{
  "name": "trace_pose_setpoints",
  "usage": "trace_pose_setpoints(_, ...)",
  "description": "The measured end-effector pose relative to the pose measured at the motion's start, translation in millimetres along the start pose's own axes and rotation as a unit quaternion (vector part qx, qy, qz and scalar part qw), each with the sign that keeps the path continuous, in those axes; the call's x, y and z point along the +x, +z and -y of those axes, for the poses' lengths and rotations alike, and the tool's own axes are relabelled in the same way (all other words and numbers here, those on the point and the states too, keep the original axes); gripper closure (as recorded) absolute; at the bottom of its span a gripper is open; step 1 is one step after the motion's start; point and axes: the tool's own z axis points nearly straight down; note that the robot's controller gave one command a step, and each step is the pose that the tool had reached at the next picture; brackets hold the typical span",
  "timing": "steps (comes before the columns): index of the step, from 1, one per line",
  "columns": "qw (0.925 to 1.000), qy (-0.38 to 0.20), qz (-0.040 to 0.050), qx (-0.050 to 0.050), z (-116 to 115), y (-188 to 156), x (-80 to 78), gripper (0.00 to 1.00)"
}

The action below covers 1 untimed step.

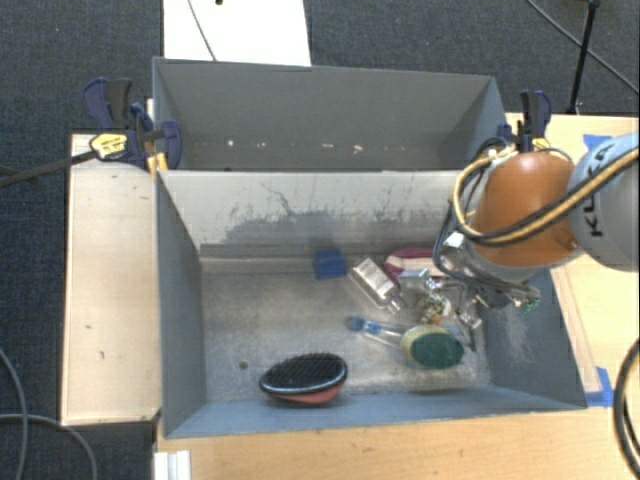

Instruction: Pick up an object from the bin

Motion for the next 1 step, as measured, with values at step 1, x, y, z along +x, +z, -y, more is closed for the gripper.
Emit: trace_pose_setpoints(1,0.9998,-0.020,0.0035,0.003,-36.9,0.6,43.9,0.00)
